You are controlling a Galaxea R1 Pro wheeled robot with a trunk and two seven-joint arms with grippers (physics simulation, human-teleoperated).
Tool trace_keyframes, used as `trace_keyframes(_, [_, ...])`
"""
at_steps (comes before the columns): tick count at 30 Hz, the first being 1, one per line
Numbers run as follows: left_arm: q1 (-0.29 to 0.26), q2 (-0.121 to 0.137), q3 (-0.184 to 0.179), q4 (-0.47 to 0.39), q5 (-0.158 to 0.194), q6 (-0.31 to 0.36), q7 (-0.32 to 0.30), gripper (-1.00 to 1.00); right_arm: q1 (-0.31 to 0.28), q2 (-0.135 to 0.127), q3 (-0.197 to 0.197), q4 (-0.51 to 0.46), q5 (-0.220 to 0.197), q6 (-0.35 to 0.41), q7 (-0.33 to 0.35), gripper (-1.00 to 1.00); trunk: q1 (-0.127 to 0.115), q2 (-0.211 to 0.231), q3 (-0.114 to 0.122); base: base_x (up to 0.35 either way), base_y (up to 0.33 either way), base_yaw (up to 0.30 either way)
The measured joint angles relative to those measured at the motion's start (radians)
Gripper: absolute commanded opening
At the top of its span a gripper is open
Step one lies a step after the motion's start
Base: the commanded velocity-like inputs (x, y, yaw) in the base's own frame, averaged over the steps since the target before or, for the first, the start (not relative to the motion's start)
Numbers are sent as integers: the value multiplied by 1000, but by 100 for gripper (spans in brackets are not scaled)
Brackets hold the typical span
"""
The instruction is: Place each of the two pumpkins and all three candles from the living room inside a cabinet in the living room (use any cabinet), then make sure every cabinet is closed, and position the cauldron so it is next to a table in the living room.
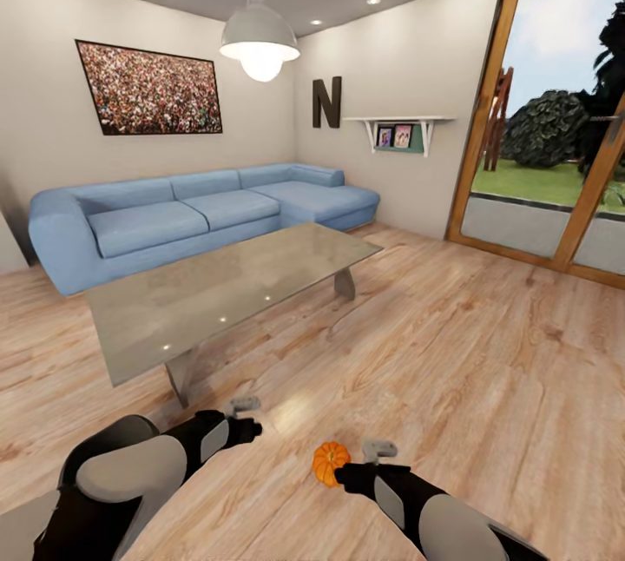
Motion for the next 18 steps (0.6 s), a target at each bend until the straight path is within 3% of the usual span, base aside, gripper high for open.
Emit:
trace_keyframes(4, [0, -6, 0, -4, 0, -49, 3, 100, 0, 0, 0, 3, 4, -18, -2, 100, 8, -14, -7, 0, 0, 207])
trace_keyframes(9, [0, -10, -2, -7, -3, -58, 9, 100, 0, 0, -1, 3, -1, -66, -4, 100, 8, -14, -8, 50, 0, 112])
trace_keyframes(11, [0, -27, -5, -8, -12, -58, 13, 100, 0, 0, -2, 3, -3, -73, -5, 100, 7, -14, -8, 284, 0, 9])
trace_keyframes(18, [0, -49, -9, -8, -30, -54, 45, 100, 0, 0, -3, 3, -2, -76, -5, 100, 7, -14, -10, 331, -8, 90])
